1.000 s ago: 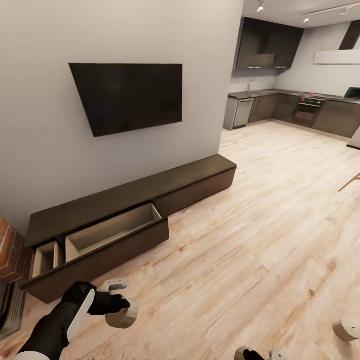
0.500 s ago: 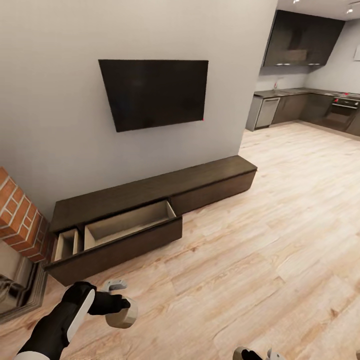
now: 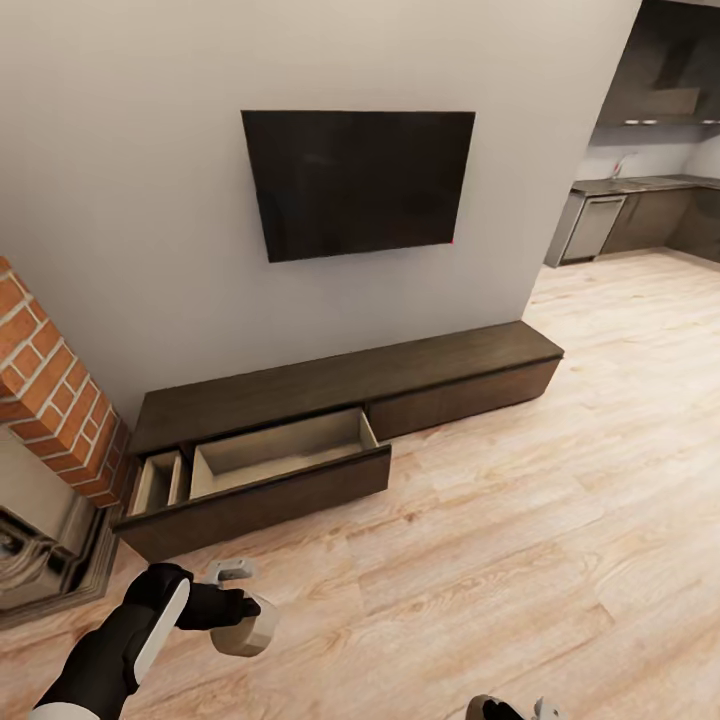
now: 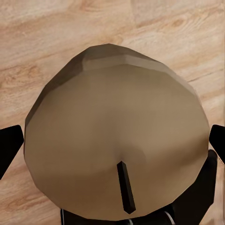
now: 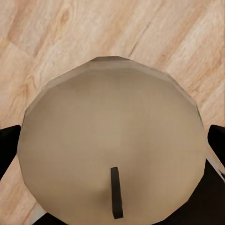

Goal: Place each of the two pumpkins and all three candles from the living room inside a cabinet in the living room (use any cabinet), then make sure every cabinet is closed, and position the cauldron so it is next to a table in the living room.

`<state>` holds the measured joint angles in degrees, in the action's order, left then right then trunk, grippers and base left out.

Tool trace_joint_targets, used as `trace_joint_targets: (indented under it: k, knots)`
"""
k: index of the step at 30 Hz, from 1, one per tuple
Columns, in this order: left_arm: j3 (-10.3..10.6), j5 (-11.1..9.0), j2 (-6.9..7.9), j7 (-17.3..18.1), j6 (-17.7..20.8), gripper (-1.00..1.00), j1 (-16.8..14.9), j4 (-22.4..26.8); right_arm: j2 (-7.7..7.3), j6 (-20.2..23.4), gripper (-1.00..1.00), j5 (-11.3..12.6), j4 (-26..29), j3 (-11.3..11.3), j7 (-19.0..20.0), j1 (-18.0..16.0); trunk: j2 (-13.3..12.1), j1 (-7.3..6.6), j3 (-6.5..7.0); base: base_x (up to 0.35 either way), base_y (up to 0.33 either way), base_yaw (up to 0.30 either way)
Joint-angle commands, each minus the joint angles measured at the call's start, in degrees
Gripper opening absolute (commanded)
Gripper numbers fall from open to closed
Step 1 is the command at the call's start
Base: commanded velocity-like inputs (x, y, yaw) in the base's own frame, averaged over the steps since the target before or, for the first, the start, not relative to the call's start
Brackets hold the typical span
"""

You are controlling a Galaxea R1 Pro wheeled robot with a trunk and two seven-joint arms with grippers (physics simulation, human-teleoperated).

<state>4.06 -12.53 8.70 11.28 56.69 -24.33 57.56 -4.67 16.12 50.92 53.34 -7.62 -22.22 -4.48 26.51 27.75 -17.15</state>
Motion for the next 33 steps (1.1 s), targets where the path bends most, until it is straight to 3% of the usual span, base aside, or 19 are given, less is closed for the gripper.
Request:
trace_joint_targets:
  k: [1,8,10,13,16,33]
  knots:
    - [0.01,-0.04,0.0,-0.12,0.0,-1.0,-0.01,0.01,-0.01,-0.06,-1.0,-0.03,0.01,-0.01,-0.04,0.0,0.01,0.0,-0.06,0.279,-0.183,0.239]
    - [0.05,-0.04,0.0,-0.12,0.0,-1.0,0.0,0.01,-0.05,-0.39,-1.0,-0.03,0.01,-0.09,0.05,0.0,0.01,0.0,-0.3,0.279,-0.198,0.12]
    - [0.06,-0.04,0.0,-0.12,0.0,-1.0,-0.01,0.01,-0.06,-0.41,-1.0,-0.05,0.01,-0.64,0.02,0.0,0.01,0.0,-0.28,0.28,-0.204,0.147]
    - [0.02,-0.06,0.0,-0.12,0.0,-1.0,0.01,0.01,-0.07,-0.52,-1.0,-0.11,0.06,-3.25,-0.15,0.0,0.01,0.0,-0.16,0.28,-0.149,0.223]
    - [0.05,-0.09,0.0,-0.12,0.0,-1.0,0.01,0.01,-0.07,-0.55,-1.0,-0.12,0.08,-3.92,-0.18,0.0,0.01,0.0,-0.02,0.281,-0.046,0.245]
    - [0.07,-0.08,0.0,-0.12,0.0,-1.0,0.02,0.01,-0.2,-0.78,-1.0,-0.17,-0.5,-4.42,0.31,0.0,0.01,0.0,0.7,0.278,-0.003,0.225]
